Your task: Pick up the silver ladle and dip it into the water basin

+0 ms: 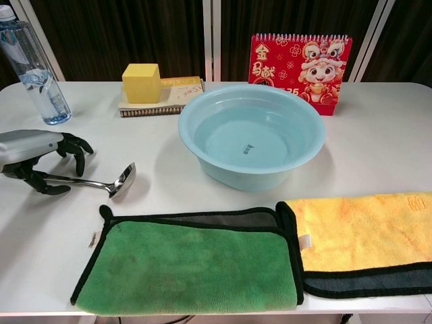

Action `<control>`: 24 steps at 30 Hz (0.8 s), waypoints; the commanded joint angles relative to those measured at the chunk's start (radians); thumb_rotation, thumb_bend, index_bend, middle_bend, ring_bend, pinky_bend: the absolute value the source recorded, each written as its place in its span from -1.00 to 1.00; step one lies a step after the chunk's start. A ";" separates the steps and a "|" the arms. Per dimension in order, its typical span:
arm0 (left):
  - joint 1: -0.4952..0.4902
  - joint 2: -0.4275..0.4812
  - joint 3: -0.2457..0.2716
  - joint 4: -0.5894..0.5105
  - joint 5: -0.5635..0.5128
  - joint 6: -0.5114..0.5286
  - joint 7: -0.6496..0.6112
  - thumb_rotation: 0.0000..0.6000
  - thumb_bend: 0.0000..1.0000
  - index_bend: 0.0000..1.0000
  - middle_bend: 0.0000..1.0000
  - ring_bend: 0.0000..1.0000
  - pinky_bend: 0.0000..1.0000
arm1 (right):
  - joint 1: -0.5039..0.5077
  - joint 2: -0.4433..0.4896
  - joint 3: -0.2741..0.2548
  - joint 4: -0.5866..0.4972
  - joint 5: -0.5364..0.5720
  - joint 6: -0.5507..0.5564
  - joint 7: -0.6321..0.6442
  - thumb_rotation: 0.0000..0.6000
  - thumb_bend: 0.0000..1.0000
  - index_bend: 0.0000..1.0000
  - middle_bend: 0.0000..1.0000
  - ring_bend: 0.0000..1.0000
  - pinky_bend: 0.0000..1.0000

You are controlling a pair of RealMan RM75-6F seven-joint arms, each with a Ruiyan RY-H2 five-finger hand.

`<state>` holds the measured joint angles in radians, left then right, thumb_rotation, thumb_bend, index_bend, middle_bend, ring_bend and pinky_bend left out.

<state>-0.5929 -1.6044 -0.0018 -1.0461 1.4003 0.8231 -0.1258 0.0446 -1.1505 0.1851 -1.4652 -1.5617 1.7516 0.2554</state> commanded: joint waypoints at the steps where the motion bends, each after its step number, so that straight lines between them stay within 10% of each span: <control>1: 0.001 -0.002 -0.001 -0.001 -0.006 -0.001 0.010 1.00 -0.42 -0.03 -0.66 -0.87 -0.61 | 0.001 -0.002 -0.002 0.002 0.000 -0.003 0.000 1.00 -0.42 -1.00 -1.00 -1.00 -1.00; 24: 0.012 0.019 -0.035 -0.055 -0.002 0.065 -0.040 1.00 -0.30 0.39 -0.37 -0.74 -0.56 | 0.005 0.000 -0.006 0.005 0.006 -0.020 -0.004 1.00 -0.42 -1.00 -1.00 -1.00 -1.00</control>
<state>-0.5839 -1.5934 -0.0315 -1.0877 1.3859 0.8687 -0.1445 0.0494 -1.1508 0.1791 -1.4605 -1.5556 1.7318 0.2513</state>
